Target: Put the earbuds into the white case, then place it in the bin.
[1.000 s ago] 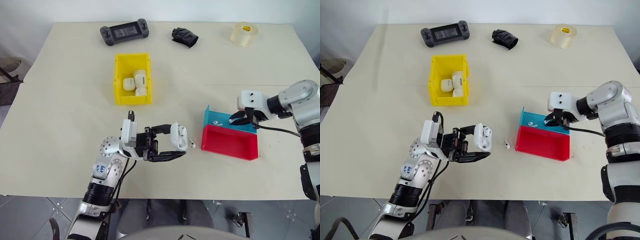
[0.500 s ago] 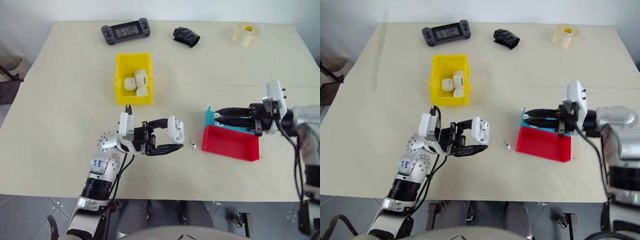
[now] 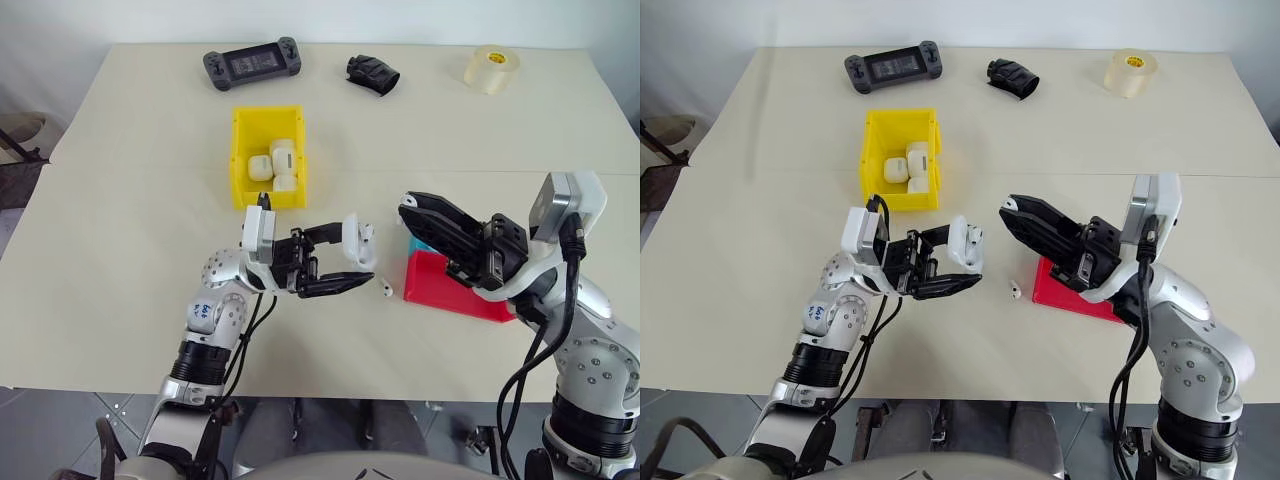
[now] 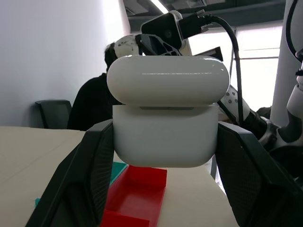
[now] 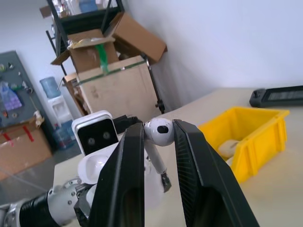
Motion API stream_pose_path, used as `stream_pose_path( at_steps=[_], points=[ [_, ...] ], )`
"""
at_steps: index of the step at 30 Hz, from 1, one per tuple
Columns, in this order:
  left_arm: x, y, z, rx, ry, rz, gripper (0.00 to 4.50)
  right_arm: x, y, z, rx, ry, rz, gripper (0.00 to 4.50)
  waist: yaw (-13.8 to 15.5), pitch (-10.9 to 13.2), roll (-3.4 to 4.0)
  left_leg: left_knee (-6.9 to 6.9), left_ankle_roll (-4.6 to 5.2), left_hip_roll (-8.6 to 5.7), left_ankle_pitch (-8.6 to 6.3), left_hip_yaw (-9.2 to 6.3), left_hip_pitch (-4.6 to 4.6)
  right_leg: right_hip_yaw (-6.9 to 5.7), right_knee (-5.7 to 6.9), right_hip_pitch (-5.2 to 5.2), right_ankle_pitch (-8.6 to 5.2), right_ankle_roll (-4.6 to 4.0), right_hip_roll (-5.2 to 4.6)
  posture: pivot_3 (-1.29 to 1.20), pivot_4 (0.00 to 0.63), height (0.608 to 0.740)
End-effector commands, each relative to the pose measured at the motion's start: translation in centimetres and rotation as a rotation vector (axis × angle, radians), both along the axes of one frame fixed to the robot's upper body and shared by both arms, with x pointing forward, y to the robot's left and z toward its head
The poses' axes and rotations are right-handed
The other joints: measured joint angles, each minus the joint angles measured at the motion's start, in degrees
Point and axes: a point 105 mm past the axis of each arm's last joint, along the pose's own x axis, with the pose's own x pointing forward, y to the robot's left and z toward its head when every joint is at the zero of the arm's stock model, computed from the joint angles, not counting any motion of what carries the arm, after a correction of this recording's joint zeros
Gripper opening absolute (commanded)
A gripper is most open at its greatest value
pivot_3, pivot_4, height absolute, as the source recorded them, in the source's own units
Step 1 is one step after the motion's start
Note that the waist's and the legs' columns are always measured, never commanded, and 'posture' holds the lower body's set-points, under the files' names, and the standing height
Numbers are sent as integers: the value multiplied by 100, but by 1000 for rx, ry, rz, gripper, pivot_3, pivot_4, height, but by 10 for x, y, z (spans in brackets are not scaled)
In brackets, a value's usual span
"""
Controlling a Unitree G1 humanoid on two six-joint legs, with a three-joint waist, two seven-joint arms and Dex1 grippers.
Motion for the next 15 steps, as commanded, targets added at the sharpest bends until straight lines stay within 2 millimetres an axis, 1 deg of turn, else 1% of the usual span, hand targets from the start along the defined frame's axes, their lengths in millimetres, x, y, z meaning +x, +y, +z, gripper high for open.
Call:
stream_pose_path(
  at_steps=[1,7,11,15],
  points=[
    [0,3,11,-22,-21,-9,2793,-12,12,8,33,-52,30,521,-10,0,0,-1,0,0,0,2,0,3,1,-3,0,0,1,0,150,740],
    [1,1,11,-13,-22,-14,2793,-15,23,5,60,-40,49,521,-15,0,0,-3,1,-1,0,4,2,6,6,-7,0,-1,4,0,150,740],
    [0,0,11,-12,-22,-14,2793,-16,29,7,89,-44,60,521,-10,0,0,-3,1,-1,0,4,2,9,5,-6,0,-1,3,0,150,740],
    [1,-1,11,-7,-26,-11,2793,-23,36,4,94,-15,115,521,-12,0,0,-3,1,1,-1,4,2,10,5,-6,0,-1,2,0,150,740]
  ],
)
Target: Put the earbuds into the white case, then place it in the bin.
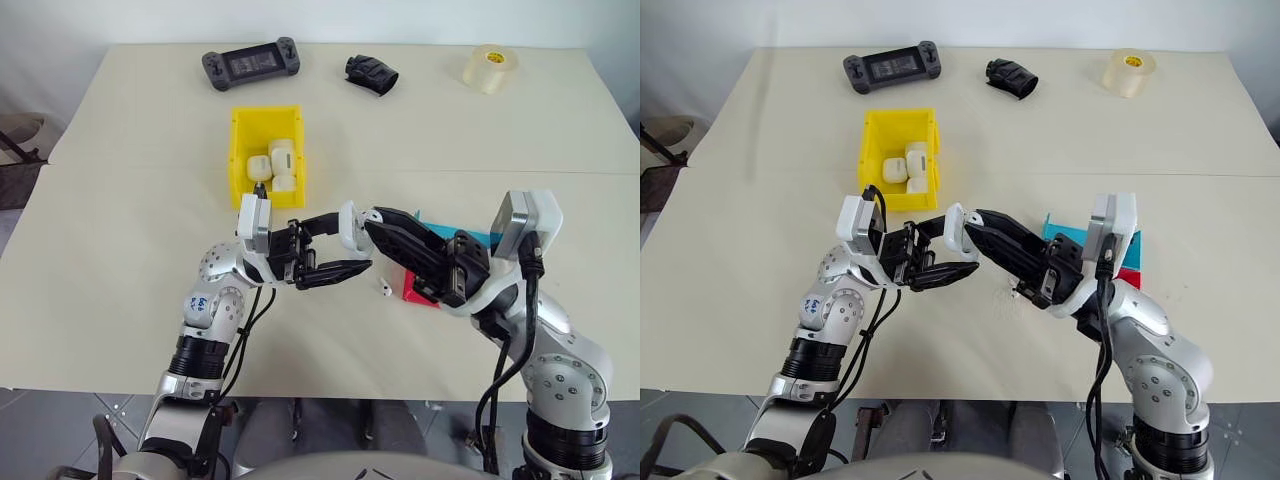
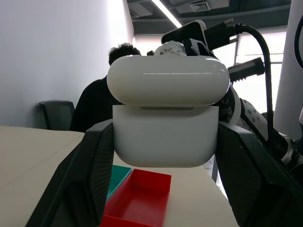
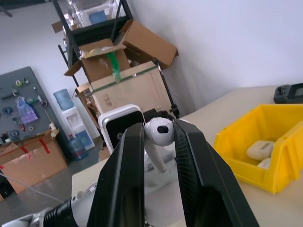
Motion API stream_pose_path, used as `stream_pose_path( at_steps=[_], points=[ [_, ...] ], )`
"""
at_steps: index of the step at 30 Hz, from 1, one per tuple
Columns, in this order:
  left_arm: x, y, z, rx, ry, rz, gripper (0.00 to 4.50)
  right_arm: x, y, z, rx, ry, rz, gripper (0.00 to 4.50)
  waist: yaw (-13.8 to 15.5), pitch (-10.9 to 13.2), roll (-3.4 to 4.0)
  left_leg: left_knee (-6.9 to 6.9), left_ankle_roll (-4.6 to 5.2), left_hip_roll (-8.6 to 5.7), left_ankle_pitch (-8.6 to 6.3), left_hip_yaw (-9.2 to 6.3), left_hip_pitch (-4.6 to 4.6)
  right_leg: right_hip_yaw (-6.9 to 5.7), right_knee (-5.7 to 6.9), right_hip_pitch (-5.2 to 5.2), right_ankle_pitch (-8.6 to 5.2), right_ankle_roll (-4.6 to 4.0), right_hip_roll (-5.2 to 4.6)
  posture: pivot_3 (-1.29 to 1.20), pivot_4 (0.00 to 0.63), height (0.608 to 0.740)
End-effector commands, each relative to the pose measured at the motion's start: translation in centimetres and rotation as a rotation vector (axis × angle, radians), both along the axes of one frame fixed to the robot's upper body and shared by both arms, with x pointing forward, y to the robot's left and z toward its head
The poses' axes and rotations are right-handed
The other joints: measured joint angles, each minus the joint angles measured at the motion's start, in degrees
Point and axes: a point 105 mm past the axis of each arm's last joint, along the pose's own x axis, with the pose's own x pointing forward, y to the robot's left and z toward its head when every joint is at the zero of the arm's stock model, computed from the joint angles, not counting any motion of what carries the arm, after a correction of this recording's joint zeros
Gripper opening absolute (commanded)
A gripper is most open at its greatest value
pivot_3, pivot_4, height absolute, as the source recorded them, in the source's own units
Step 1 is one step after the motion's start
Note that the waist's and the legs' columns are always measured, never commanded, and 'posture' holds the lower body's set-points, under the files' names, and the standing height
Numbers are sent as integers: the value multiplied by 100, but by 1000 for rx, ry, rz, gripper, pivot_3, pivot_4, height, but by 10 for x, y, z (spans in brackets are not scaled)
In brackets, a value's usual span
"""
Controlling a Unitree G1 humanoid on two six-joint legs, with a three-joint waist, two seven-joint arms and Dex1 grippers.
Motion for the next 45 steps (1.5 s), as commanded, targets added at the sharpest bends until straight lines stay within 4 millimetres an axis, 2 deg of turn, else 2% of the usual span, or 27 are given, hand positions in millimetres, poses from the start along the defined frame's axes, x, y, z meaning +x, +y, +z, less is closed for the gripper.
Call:
stream_pose_path(
  at_steps=[1,16,24,32,39,43,44,45],
  points=[
    [-1,-3,8,-10,-30,-13,2793,-15,7,7,21,-36,50,521,0,0,0,0,0,0,0,0,0,0,0,0,0,0,0,0,150,740],
    [-2,-3,12,-26,-44,-17,2793,-5,-1,-10,-8,9,-11,521,1,0,0,-2,1,-1,-1,1,0,0,-2,0,0,0,1,0,150,740],
    [-1,-2,14,-36,-50,-2,2793,-6,0,-28,-87,56,16,521,6,0,-1,-3,2,0,-1,0,0,0,-4,1,0,0,0,0,150,740],
    [-1,-2,13,-36,-53,-3,2793,-3,-5,-29,-102,69,19,521,4,1,-2,-3,3,1,-2,1,0,0,-8,1,0,-1,0,0,150,740],
    [0,-1,9,-12,-59,11,2793,-10,-11,-20,-127,42,62,2828,9,2,-3,-4,3,2,-2,0,-1,-1,-12,2,0,0,-1,0,150,740],
    [4,1,-3,84,-56,39,2793,-10,-30,-20,-210,19,19,4197,15,2,-4,-5,4,1,-2,1,-2,-2,-20,4,0,0,-1,0,150,740],
    [4,1,-5,116,-67,42,2793,-10,-34,-22,-238,18,9,4474,16,2,-4,-6,4,1,-2,1,-2,-3,-23,6,0,0,0,0,150,740],
    [6,2,-11,175,-79,64,2793,-9,-41,-25,-274,14,-9,4474,16,2,-4,-7,4,0,-2,2,-2,-3,-30,7,0,0,0,0,150,740]
  ],
)
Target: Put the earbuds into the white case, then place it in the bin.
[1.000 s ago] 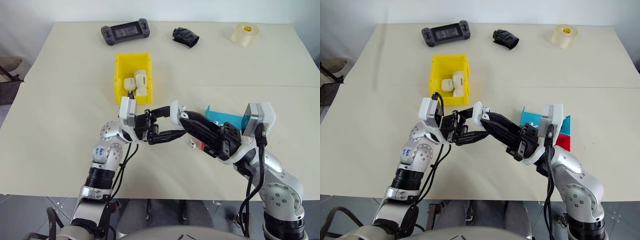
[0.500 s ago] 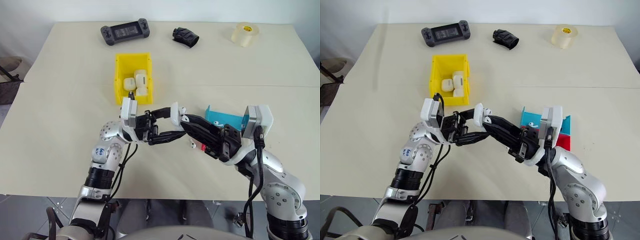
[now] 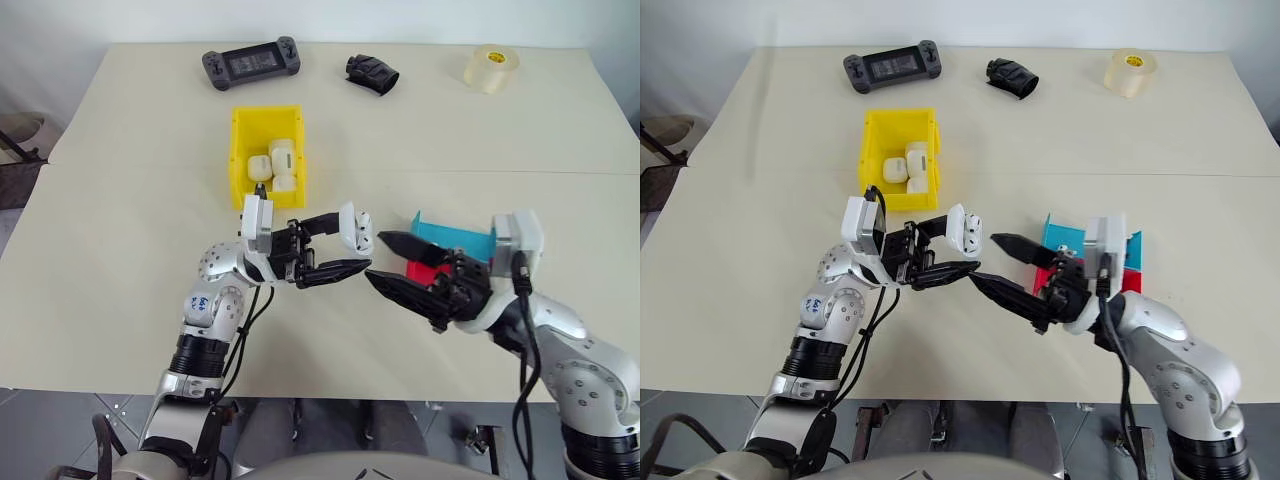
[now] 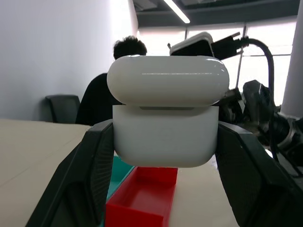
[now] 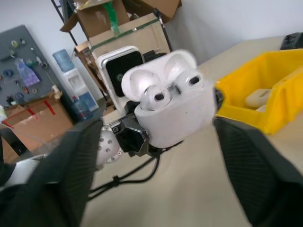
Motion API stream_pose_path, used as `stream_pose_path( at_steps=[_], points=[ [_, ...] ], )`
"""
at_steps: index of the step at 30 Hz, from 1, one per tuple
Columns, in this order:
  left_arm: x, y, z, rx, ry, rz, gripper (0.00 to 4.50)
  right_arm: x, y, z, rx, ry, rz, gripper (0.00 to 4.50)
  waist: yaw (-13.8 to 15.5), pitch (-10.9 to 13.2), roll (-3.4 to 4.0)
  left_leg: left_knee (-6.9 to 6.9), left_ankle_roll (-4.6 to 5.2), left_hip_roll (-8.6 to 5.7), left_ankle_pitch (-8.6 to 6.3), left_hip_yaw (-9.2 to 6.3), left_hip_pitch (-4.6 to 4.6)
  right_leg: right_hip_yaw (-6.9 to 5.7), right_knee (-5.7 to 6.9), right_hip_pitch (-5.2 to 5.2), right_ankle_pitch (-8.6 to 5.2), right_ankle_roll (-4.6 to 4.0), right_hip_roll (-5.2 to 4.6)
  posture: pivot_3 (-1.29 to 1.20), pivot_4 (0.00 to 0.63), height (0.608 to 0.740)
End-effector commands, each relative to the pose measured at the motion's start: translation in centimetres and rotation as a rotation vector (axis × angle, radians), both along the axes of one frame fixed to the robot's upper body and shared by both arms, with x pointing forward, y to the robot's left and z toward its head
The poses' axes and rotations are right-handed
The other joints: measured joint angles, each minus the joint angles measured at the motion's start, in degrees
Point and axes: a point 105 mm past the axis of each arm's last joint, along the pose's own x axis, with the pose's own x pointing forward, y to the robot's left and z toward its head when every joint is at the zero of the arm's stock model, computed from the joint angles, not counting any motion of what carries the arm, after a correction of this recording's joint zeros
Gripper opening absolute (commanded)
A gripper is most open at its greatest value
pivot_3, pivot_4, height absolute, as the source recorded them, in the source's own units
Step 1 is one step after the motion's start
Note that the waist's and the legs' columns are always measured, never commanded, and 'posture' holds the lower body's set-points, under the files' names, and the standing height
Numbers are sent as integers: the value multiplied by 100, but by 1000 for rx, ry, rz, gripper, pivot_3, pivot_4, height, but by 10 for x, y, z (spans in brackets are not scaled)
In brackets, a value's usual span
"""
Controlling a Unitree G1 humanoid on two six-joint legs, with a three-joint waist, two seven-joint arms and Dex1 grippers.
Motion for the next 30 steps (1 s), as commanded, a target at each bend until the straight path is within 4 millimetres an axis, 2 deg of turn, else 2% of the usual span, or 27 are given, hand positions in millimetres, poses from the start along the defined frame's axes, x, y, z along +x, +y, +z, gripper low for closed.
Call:
stream_pose_path(
  at_steps=[1,4,7,9,11,18,20,24,30],
  points=[
    [5,1,-8,169,-85,58,2793,-2,-21,3,-76,-57,-38,4474,-2,0,0,-2,1,-1,0,1,0,0,-6,2,0,0,1,0,150,740],
    [13,5,-16,294,-136,115,2793,5,-36,0,-121,-65,-99,4474,-1,1,-2,-3,3,-6,-1,6,0,1,-8,3,0,0,2,0,150,740],
    [22,9,-25,458,-214,163,2793,7,-41,-10,-231,-81,-105,3845,7,1,-2,-3,2,-6,-1,5,0,0,-6,2,0,0,2,0,150,740],
    [26,10,-30,556,-262,179,2793,11,-37,-13,-282,-122,-105,3171,4,1,-2,-5,2,-11,-1,7,0,0,-8,1,0,0,3,0,150,740],
    [25,8,-35,637,-301,169,2793,15,-22,-10,-293,-154,-89,2479,-15,1,-2,-7,2,-9,-1,7,1,0,-6,0,0,1,3,0,150,740],
    [27,1,-39,729,-343,180,2793,19,26,-7,-312,-184,7,47,-11,3,-4,-17,0,-1,0,4,-2,-2,-3,-10,0,1,3,0,150,740],
    [27,-1,-37,720,-332,178,2793,22,35,-10,-337,-181,23,47,-4,4,-6,-16,0,-1,0,3,-5,-3,-3,-11,0,1,3,0,150,740],
    [27,-3,-33,701,-321,185,2793,24,40,-19,-406,-164,56,47,11,4,-7,-10,0,-2,0,-5,-9,-7,-2,-9,1,2,0,0,150,740],
    [24,-5,-24,659,-328,197,2793,36,32,-34,-452,-117,34,47,-7,5,-9,-10,0,-7,0,-2,-9,-8,3,-12,1,3,3,0,150,740]
  ],
)
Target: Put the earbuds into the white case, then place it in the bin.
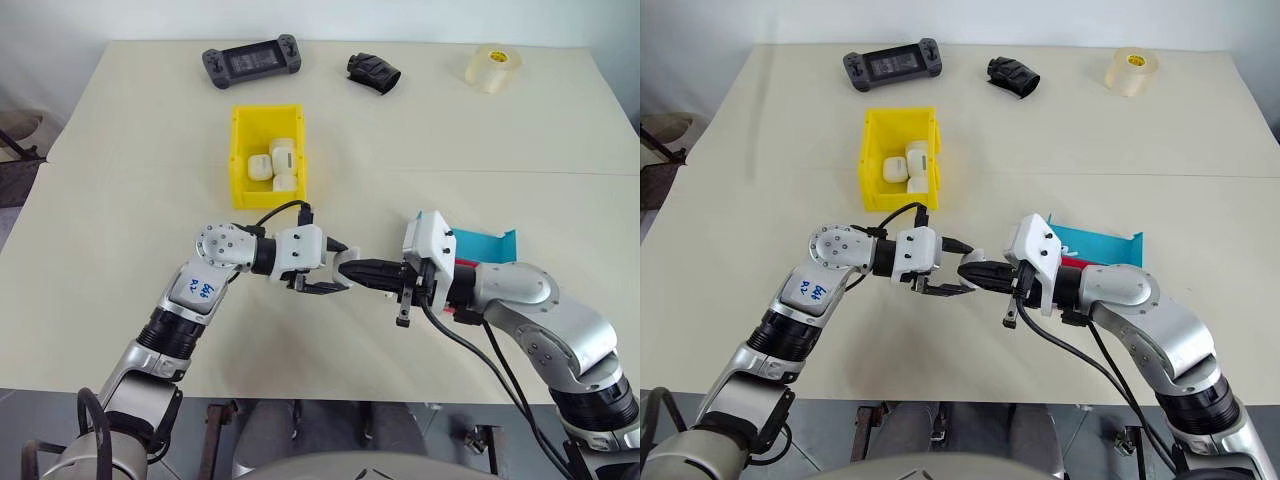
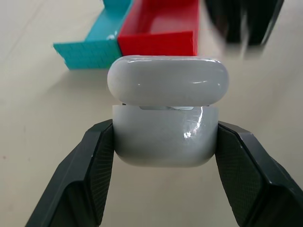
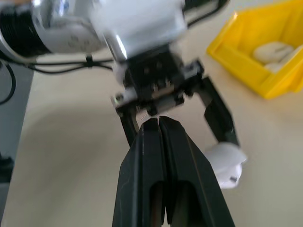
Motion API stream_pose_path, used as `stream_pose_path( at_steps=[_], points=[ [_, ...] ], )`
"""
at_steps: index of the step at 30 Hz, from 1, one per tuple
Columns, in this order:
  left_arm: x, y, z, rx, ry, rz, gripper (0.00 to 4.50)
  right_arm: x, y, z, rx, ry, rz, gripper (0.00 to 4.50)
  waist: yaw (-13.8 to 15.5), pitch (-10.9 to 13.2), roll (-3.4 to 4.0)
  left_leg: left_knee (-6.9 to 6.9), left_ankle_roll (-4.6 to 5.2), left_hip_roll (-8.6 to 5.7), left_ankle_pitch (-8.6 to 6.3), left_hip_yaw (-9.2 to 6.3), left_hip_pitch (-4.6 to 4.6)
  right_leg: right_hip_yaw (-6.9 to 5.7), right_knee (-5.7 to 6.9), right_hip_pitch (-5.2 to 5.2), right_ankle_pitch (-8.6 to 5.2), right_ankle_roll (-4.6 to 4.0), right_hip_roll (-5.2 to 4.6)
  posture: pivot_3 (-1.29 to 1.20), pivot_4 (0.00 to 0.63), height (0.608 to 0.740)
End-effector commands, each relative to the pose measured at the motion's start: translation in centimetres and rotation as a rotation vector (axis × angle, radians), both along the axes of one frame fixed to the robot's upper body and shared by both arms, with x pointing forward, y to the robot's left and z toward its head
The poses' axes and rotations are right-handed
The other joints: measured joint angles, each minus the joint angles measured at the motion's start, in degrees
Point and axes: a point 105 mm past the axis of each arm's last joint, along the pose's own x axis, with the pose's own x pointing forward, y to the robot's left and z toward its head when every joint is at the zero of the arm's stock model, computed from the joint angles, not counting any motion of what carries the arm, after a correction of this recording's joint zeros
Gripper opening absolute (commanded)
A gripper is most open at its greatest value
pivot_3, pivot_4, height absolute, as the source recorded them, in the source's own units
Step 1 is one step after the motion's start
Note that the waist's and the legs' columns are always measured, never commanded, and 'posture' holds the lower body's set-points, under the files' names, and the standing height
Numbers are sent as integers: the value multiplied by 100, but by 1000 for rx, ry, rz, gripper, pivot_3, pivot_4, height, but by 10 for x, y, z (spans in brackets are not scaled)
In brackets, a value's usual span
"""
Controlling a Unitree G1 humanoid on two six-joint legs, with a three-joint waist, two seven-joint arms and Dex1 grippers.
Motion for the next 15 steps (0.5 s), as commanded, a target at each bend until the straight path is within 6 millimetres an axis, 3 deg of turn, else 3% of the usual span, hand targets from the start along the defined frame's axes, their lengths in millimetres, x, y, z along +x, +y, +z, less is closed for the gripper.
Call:
stream_pose_path(
  at_steps=[1,8,11,15],
  points=[
    [-2,-2,20,-64,-53,-10,2793,0,-6,-1,-3,-11,-3,47,-2,0,0,-1,0,0,0,1,1,0,1,0,0,0,0,0,150,740],
    [-6,10,26,-111,-28,17,2793,-1,-34,-6,9,14,-65,47,2,1,-1,1,0,2,0,0,0,1,4,0,0,0,-2,0,150,740],
    [2,19,41,-278,25,135,2793,-10,-47,5,144,2,-81,47,5,1,-1,1,0,8,0,-2,1,0,6,1,0,0,-3,0,150,740],
    [29,43,57,-515,28,409,2793,-25,-60,4,197,-28,-119,928,13,2,-4,4,0,10,0,-4,3,0,10,5,1,1,-5,0,150,740]
  ],
)
